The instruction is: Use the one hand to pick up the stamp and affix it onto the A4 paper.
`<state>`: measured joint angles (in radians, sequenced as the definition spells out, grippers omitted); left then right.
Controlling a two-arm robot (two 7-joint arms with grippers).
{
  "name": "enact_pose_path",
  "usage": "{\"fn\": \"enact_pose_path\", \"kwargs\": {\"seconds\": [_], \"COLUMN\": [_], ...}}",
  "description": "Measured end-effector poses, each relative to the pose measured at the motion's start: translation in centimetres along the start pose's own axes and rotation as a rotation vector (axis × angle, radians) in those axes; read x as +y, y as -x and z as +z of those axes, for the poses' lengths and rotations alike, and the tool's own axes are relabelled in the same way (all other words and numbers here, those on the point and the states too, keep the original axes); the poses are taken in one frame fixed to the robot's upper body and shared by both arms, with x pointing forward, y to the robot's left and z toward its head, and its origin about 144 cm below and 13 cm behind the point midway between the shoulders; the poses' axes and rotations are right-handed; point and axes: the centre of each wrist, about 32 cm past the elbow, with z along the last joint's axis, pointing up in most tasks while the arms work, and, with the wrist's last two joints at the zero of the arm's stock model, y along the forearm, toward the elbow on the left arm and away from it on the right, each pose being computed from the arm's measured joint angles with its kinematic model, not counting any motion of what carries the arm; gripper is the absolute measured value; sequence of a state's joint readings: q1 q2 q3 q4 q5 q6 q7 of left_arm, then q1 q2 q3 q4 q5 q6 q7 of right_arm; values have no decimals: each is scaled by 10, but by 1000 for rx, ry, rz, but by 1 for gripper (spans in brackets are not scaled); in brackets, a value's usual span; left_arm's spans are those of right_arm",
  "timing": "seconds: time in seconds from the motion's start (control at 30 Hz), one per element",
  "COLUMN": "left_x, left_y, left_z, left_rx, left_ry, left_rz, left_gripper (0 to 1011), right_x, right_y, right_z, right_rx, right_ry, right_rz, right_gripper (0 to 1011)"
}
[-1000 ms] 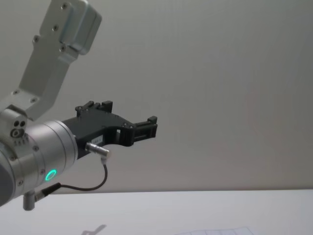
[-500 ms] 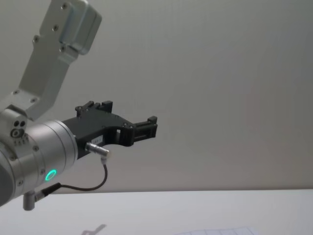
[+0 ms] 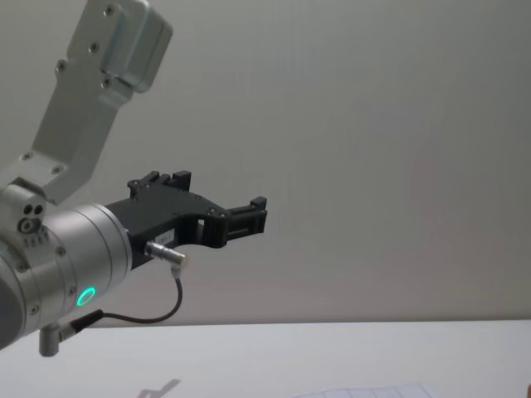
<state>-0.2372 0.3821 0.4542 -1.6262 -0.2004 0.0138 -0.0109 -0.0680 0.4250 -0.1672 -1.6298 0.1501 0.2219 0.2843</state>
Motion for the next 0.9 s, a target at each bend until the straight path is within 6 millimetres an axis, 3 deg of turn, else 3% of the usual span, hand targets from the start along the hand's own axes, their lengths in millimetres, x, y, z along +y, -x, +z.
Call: {"fn": "enact_pose_path", "kwargs": {"seconds": [0.33,0.9], "left_x": [0,0], "left_y": [0,0], "left_z": [0,0], "left_rx": [0,0], "left_ry": [0,0], "left_rz": [0,0], "left_gripper": [1001,1001], "right_x": [3,4], "right_y": [1,1], "right_z": [1,1], "right_rx": [7,14], "right_ry": [9,15], "right_rz": [9,14], "right_gripper": [233,782]}}
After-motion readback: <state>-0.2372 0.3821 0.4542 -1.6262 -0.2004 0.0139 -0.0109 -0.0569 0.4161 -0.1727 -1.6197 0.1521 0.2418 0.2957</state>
